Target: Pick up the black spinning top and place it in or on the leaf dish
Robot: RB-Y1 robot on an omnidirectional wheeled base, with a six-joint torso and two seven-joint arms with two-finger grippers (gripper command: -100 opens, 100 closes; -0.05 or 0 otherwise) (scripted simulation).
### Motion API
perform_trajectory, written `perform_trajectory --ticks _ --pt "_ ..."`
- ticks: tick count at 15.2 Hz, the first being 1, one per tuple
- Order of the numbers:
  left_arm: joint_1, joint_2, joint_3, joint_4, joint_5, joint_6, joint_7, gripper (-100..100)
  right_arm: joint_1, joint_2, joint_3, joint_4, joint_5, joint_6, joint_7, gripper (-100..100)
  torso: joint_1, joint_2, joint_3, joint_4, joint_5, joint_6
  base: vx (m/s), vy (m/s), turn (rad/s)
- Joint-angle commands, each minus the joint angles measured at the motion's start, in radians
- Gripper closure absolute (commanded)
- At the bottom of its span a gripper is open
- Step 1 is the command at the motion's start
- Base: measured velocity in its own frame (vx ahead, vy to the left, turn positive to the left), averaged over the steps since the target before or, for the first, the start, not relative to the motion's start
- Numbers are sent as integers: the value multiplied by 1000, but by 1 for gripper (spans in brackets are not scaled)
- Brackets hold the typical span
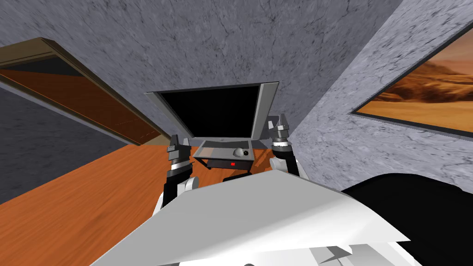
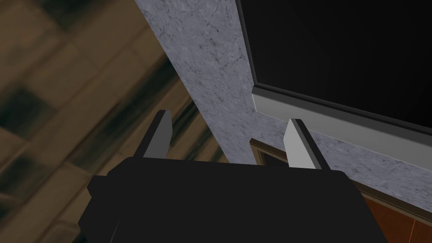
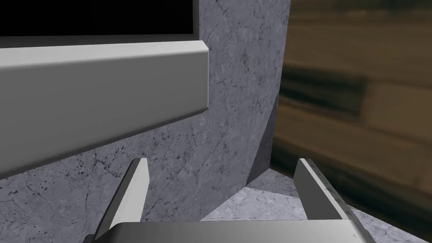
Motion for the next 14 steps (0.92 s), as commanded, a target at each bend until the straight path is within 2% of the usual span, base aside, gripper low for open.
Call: perform_trajectory --ticks 1,6,7,9,12,13,14 --pt "0 0 0 0 0 0 0 0 -7 -32 0 24 -22 7 -17 -100 0 0 0 0 0 0 -12 23 -24" --pt "0 0 0 0 0 0 0 0 -46 -98 -1 132 -121 37 -98 -100 6 2 1 0 1 0 -33 88 -63" --pt "0 0 0 0 0 0 0 0 -46 -98 -1 134 -123 37 -98 -100 8 2 1 0 1 0 -34 112 -48" --pt "0 0 0 0 0 0 0 0 -70 -121 -1 189 -178 56 -146 -100 7 2 1 0 2 0 -23 88 -56" --pt "0 0 0 0 0 0 0 0 -83 -131 -2 232 -214 66 -172 -100 6 0 0 0 1 0 3 71 -43" --pt "0 0 0 0 0 0 0 0 -98 -141 -2 266 -248 77 -200 -100 5 -1 0 0 1 0 10 64 -44" --pt "0 0 0 0 0 0 0 0 -98 -141 -2 269 -248 77 -200 -100 5 -1 -1 0 1 0 7 62 -42"
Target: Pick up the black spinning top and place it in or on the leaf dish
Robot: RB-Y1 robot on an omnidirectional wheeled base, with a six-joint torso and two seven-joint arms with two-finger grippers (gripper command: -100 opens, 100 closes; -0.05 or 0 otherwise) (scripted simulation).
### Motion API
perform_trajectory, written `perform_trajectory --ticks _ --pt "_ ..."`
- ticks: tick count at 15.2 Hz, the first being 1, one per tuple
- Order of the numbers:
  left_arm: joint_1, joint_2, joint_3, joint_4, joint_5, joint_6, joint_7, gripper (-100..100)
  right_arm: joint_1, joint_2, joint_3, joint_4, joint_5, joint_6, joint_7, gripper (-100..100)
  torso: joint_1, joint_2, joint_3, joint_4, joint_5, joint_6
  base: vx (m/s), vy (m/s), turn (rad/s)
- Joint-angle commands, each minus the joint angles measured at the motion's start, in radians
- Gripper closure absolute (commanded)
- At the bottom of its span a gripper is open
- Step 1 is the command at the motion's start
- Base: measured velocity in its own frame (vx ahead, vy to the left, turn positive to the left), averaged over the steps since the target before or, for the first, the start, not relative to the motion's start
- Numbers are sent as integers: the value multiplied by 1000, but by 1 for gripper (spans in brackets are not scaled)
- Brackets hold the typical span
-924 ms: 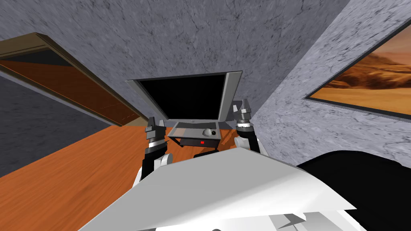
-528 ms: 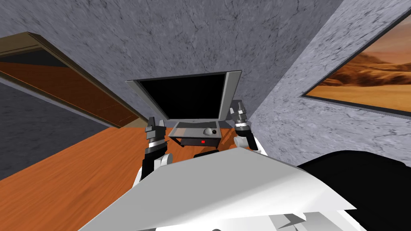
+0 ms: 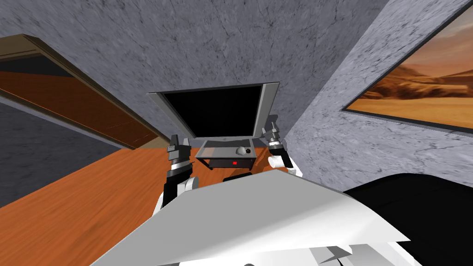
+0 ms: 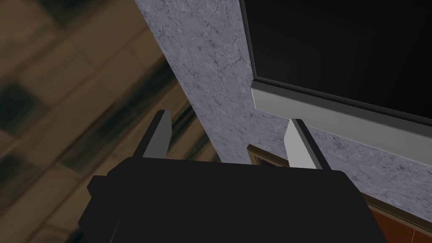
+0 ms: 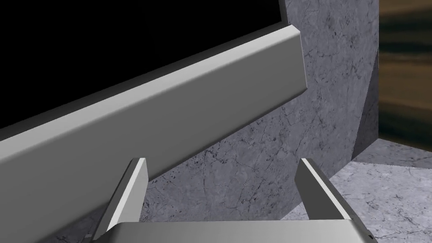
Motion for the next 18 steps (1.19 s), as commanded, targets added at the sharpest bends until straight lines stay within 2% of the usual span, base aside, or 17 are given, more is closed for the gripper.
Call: perform_trajectory --ticks 1,2,3,4,5,6,8,9,10,11,12,13,14,15,16,17,18 --pt "0 0 0 0 0 0 0 0 -14 -10 4 50 -47 12 -40 -100 0 0 0 0 0 0 3 69 -50" --pt "0 0 0 0 0 0 0 0 -14 -10 4 51 -47 12 -40 -100 0 0 0 0 0 0 -1 72 -53" --pt "0 0 0 0 0 0 0 0 -30 -19 3 91 -83 25 -71 -100 0 0 0 0 0 0 5 76 -57" --pt "0 0 0 0 0 0 0 0 -30 -19 3 91 -84 25 -71 -100 1 0 0 0 0 0 11 71 -45" --pt "0 0 0 0 0 0 0 0 -47 -27 3 132 -120 38 -103 -100 1 0 0 0 0 0 14 74 -56" --pt "0 0 0 0 0 0 0 0 -47 -27 3 132 -122 38 -103 -100 1 0 0 0 0 0 13 69 -50" --pt "0 0 0 0 0 0 0 0 -64 -35 3 174 -161 52 -135 -100 1 -1 0 0 0 0 14 77 -48" --pt "0 0 0 0 0 0 0 0 -83 -42 3 200 -195 66 -169 -100 1 -1 0 0 0 0 16 74 -59" --pt "0 0 0 0 0 0 0 0 -83 -42 3 217 -200 66 -169 -100 1 -1 -1 0 0 0 19 69 -44" --pt "0 0 0 0 0 0 0 0 -101 -48 3 251 -234 81 -203 -100 1 -1 -1 0 0 0 18 74 -66" --pt "0 0 0 0 0 0 0 0 -101 -48 3 261 -240 81 -203 -100 1 -1 -1 0 0 0 18 76 -58" --pt "0 0 0 0 0 0 0 0 -120 -53 2 292 -273 97 -238 -100 1 -1 -1 0 0 0 27 76 -53" --pt "0 0 0 0 0 0 0 0 -120 -53 2 305 -281 97 -238 -100 1 -2 -1 0 0 0 23 74 -40" --pt "0 0 0 0 0 0 0 0 -139 -57 2 338 -311 113 -272 -100 1 -2 -1 0 0 0 22 72 -66" --pt "0 0 0 0 0 0 0 0 -139 -57 2 350 -321 113 -273 -100 1 -2 -1 0 0 0 25 64 -54" --pt "0 0 0 0 0 0 0 0 -159 -60 2 383 -352 129 -309 -100 0 -2 -1 0 0 0 31 76 -64" --pt "0 0 0 0 0 0 0 0 -159 -60 2 395 -362 129 -309 -100 1 -2 -1 0 0 0 34 80 -48"
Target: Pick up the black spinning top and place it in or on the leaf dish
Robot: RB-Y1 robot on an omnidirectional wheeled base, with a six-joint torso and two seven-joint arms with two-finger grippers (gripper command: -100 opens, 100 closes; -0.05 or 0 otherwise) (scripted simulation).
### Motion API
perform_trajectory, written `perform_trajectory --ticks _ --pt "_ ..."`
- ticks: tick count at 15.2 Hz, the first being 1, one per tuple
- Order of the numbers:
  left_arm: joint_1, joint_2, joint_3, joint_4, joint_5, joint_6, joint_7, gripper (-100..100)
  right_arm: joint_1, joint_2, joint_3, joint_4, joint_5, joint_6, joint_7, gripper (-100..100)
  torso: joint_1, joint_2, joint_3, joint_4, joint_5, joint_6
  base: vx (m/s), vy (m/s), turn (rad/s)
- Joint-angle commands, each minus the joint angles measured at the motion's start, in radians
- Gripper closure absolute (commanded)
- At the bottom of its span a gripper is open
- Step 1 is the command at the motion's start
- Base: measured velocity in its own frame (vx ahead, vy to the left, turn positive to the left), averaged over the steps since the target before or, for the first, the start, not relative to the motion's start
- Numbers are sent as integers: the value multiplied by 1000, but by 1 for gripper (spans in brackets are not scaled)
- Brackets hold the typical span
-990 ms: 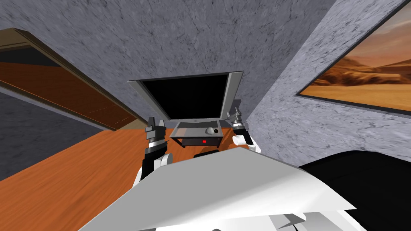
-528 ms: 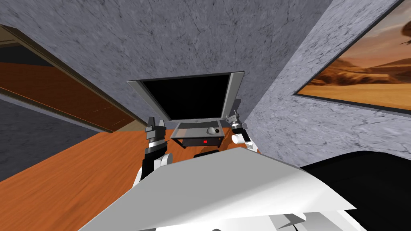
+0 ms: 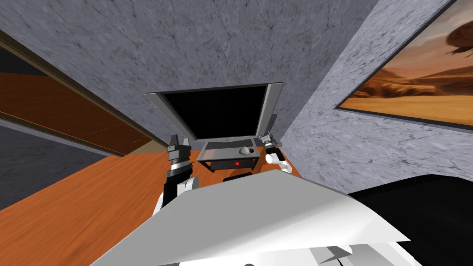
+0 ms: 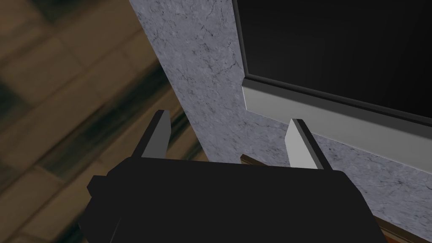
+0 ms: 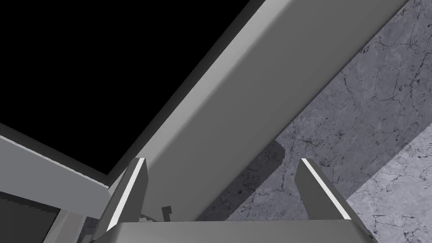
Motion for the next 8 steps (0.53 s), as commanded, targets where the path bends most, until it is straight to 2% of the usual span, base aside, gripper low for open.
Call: perform_trajectory --ticks 1,2,4,5,6,7,8 --pt "0 0 0 0 0 0 0 0 -9 -5 0 29 -21 4 -19 -100 0 0 0 0 0 0 25 51 -15" --pt "0 0 0 0 0 0 0 0 -28 -8 0 63 -62 21 -54 -100 -1 0 0 0 0 0 22 46 -36" --pt "0 0 0 0 0 0 0 0 -28 -8 0 74 -62 21 -54 -100 -2 0 0 0 0 0 21 36 -34" --pt "0 0 0 0 0 0 0 0 -48 -9 -1 106 -102 38 -90 -100 -3 1 0 0 -1 0 28 37 -52" --pt "0 0 0 0 0 0 0 0 -48 -9 -1 120 -102 38 -90 -100 -3 0 0 0 -1 0 28 45 -50" --pt "0 0 0 0 0 0 0 0 -67 -9 -2 153 -140 54 -125 -100 -3 0 0 0 -1 0 32 50 -60" --pt "0 0 0 0 0 0 0 0 -67 -9 -2 166 -141 54 -125 -100 -2 0 0 0 -1 0 39 56 -46"
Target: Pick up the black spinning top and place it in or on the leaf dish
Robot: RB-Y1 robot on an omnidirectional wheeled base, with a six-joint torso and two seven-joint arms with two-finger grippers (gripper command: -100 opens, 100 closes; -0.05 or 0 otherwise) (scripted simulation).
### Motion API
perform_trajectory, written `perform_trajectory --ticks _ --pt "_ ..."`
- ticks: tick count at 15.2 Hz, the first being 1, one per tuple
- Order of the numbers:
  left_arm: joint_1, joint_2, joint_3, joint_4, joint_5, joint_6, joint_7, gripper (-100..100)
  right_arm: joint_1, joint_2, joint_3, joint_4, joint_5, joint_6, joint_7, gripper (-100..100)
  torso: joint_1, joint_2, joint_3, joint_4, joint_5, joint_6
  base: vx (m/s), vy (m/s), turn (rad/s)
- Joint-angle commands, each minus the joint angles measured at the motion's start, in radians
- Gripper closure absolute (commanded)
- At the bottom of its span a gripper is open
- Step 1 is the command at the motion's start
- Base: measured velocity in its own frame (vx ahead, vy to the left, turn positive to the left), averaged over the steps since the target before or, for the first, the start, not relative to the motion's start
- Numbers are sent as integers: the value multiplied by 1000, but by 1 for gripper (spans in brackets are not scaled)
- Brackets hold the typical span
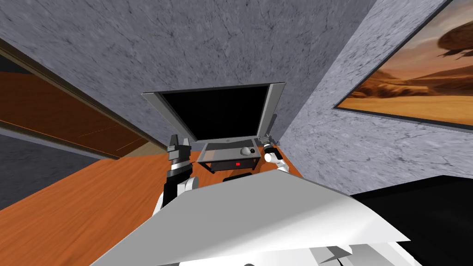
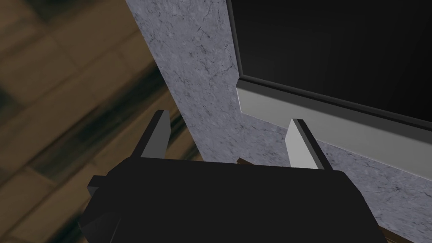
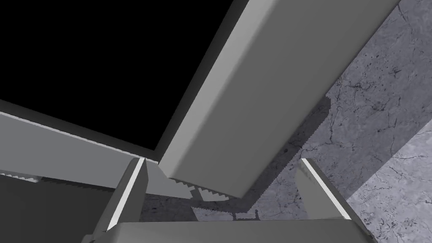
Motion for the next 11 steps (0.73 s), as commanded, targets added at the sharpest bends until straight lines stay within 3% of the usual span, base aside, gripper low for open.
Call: perform_trajectory --ticks 1,3,8,11 --pt "0 0 0 0 0 0 0 0 -25 -5 1 50 -50 20 -50 -100 0 0 0 0 0 0 40 62 -66" --pt "0 0 0 0 0 0 0 0 -25 -5 1 73 -56 20 -55 -100 0 0 0 0 0 0 35 45 -46" --pt "0 0 0 0 0 0 0 0 -79 6 -3 189 -168 70 -157 -100 -1 -1 0 0 0 0 40 35 -59" --pt "0 0 0 0 0 0 0 0 -96 13 -4 248 -203 87 -189 -100 -1 -1 -1 0 0 0 41 38 -55"
